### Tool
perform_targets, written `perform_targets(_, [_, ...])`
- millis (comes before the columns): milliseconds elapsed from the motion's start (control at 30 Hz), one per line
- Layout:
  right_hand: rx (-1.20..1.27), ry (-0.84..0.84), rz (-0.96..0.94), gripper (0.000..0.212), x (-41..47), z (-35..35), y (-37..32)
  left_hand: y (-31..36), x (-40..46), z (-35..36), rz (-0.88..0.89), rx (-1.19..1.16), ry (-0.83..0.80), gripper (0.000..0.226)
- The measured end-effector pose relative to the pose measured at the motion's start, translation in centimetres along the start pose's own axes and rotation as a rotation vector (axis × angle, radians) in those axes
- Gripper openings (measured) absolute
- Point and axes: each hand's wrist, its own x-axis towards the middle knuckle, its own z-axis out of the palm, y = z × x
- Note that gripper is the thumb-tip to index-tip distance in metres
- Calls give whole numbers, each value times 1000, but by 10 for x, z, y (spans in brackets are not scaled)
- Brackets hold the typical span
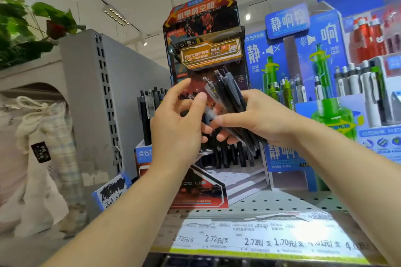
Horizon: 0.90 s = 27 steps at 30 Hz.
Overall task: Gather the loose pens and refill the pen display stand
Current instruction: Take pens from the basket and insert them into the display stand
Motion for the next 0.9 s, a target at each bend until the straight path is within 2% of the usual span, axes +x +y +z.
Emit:
perform_targets(100, [-9,-3,-17,15,-2,2,-2,7,13,-3,59,99,-37,13])
perform_targets(233, [-5,63,-34,19,-1,3,-1,4,14,-5,60,85,-121,36])
perform_targets(367, [1,100,-48,16,-2,5,0,-2,12,-4,143,74,-120,39])
perform_targets(433, [17,220,-81,1,0,4,-1,-4,14,-5,179,10,-52,40])
perform_targets(500, [62,393,-88,10,3,4,2,-7,13,-6,193,-63,-6,43])
perform_targets(600, [76,588,-89,13,7,3,7,-13,8,-8,308,91,-91,50])
perform_targets(700, [48,643,-80,9,9,3,6,-18,2,-5,372,212,-162,55])
perform_targets(900, [60,642,-72,11,7,5,4,-21,-5,2,392,276,-183,35])
